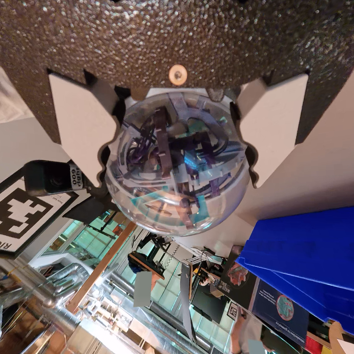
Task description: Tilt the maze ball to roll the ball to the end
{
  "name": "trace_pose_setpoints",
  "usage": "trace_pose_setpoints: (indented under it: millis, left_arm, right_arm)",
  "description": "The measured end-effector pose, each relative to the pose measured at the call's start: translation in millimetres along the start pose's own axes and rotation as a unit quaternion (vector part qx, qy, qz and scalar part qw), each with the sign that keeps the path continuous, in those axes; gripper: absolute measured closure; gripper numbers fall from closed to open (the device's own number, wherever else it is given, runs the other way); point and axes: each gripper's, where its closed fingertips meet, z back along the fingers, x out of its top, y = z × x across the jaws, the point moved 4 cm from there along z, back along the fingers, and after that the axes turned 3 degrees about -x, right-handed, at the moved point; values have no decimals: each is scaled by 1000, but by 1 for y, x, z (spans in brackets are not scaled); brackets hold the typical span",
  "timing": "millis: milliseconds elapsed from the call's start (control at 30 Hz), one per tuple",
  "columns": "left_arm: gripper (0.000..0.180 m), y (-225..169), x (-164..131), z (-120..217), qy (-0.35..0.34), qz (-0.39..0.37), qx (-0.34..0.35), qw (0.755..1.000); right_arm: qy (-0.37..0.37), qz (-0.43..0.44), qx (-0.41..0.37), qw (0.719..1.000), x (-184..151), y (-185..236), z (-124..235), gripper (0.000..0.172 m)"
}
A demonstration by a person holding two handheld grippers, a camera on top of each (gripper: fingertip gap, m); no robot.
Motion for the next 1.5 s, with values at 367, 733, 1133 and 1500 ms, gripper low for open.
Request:
trace_pose_setpoints:
  millis: [367,733,1133,1500]
  left_arm:
    - [46,0,4,10,15,-27,-16,999]
    - [51,-5,8,26,30,-57,-58,996]
    - [62,-15,12,27,32,-78,-78,993]
    - [67,-11,23,23,2,-34,-36,999]
  right_arm:
    - [20,-8,24,999,-7,9,-7,30]
    - [26,-1,80,996,1,23,2,36]
    - [21,11,78,997,9,23,7,41]
    - [50,13,77,996,0,24,3,40]
